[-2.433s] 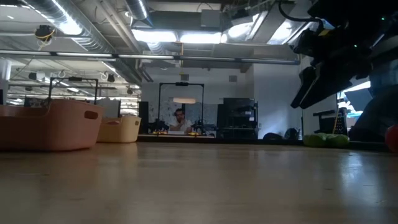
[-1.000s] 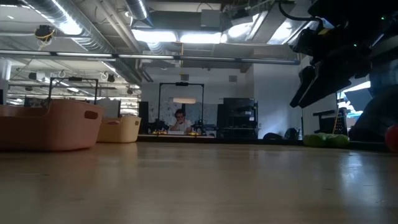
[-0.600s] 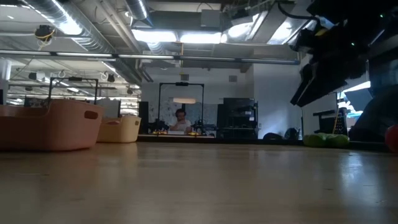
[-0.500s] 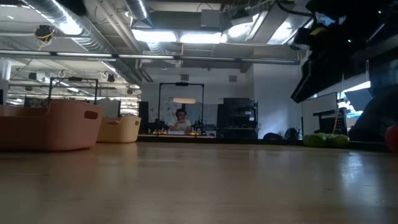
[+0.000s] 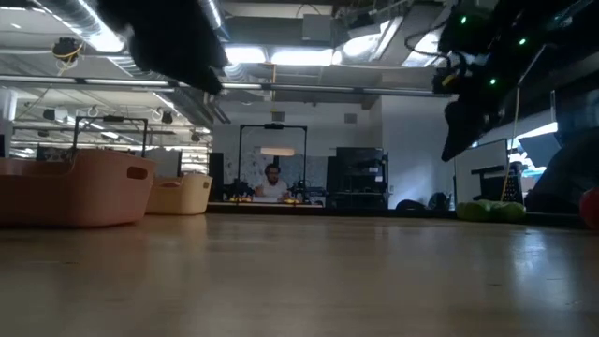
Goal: Sort produce into baskets
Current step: Put the lime into the gray bin
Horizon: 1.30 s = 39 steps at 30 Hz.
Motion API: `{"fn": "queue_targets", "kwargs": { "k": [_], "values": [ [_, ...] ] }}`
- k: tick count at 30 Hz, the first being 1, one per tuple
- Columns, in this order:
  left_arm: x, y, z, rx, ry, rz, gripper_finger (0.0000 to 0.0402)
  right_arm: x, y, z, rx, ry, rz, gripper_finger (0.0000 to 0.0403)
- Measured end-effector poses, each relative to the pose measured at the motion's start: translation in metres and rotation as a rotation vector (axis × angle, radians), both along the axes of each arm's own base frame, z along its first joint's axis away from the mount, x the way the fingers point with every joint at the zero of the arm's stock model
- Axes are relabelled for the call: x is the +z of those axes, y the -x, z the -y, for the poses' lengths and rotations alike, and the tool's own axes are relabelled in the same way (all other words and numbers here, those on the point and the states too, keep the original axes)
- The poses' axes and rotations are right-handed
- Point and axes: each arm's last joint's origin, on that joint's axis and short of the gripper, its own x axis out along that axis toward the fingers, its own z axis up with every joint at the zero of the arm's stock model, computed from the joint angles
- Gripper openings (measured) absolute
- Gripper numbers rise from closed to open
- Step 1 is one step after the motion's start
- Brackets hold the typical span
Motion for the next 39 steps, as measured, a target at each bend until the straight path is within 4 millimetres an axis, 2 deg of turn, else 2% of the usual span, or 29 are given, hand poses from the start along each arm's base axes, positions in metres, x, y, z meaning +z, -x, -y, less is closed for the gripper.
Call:
{"fn": "queue_targets", "kwargs": {
  "k": [8, 15, 29, 39],
  "values": [
    [-0.005, -0.014, -0.017, -0.012, -0.033, 0.092, 0.0269, -0.011, 0.02, 0.049, -0.183, -0.086, -0.037, 0.0289],
    [-0.005, -0.019, -0.029, 0.018, -0.047, 0.09, 0.0269, -0.031, 0.031, 0.077, -0.289, -0.178, -0.113, 0.0289],
    [-0.005, -0.023, -0.038, 0.041, -0.062, 0.084, 0.0269, -0.055, 0.039, 0.113, -0.4, -0.179, -0.152, 0.0289],
    [-0.005, -0.023, -0.038, 0.04, -0.064, 0.082, 0.0269, -0.058, 0.036, 0.116, -0.412, -0.217, -0.151, 0.0289]
  ]
}}
